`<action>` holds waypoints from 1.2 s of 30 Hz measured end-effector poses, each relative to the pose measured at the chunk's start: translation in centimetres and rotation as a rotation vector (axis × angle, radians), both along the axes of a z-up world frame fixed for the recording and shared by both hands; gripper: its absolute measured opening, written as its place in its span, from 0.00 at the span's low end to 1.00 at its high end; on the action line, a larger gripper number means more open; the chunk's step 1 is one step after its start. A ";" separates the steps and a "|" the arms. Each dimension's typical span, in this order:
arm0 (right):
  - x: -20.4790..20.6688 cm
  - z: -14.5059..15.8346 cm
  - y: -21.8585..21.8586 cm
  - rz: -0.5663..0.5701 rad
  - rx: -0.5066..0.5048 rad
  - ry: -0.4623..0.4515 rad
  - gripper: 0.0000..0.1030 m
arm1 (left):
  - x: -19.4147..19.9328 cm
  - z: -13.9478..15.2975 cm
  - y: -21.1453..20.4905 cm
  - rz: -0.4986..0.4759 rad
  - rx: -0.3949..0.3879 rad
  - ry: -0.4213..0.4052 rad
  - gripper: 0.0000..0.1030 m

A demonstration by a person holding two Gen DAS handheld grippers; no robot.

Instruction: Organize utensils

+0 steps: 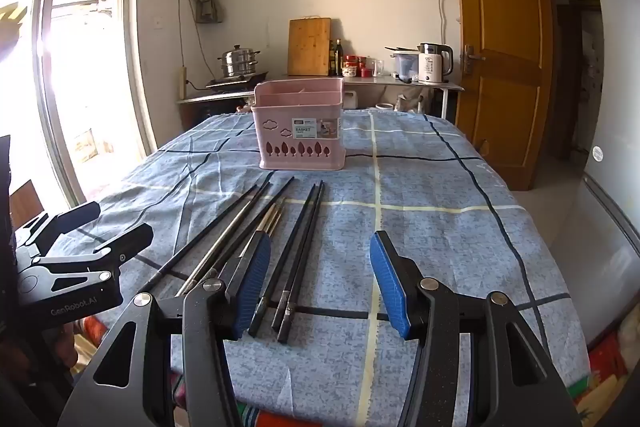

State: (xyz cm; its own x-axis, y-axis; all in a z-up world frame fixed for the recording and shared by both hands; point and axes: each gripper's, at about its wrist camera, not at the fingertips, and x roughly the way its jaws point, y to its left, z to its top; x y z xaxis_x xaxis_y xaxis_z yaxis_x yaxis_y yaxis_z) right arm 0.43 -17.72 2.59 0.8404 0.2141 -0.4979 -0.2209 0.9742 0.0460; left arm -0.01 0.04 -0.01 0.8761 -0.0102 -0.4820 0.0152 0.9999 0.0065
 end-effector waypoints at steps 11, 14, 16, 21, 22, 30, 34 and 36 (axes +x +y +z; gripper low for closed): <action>0.0 0.1 -0.1 0.000 -0.002 -0.007 0.51 | -0.4 0.3 -0.2 -0.004 -0.001 0.000 0.92; 0.0 0.0 -0.1 0.002 -0.003 -0.006 0.51 | -0.6 0.4 -0.3 -0.005 0.000 0.002 0.92; 0.0 0.0 0.0 0.003 -0.004 -0.005 0.51 | -0.7 0.6 -0.5 -0.004 0.003 0.000 0.92; 0.0 0.1 -0.1 0.000 -0.002 -0.007 0.51 | -0.2 0.4 0.1 -0.005 -0.014 0.007 0.92; 0.0 0.1 -0.3 -0.001 0.001 -0.007 0.51 | -0.2 0.4 0.1 -0.005 -0.014 0.008 0.92; 0.0 0.1 -0.1 0.002 -0.002 -0.006 0.51 | -0.1 0.8 -0.2 -0.010 -0.017 0.009 0.92; -0.1 0.2 -0.3 0.000 0.001 -0.007 0.51 | -0.1 0.6 -0.1 -0.014 -0.014 0.010 0.92; -0.1 0.3 -0.3 0.000 0.001 -0.007 0.51 | -0.1 0.7 -0.2 -0.016 -0.014 0.010 0.92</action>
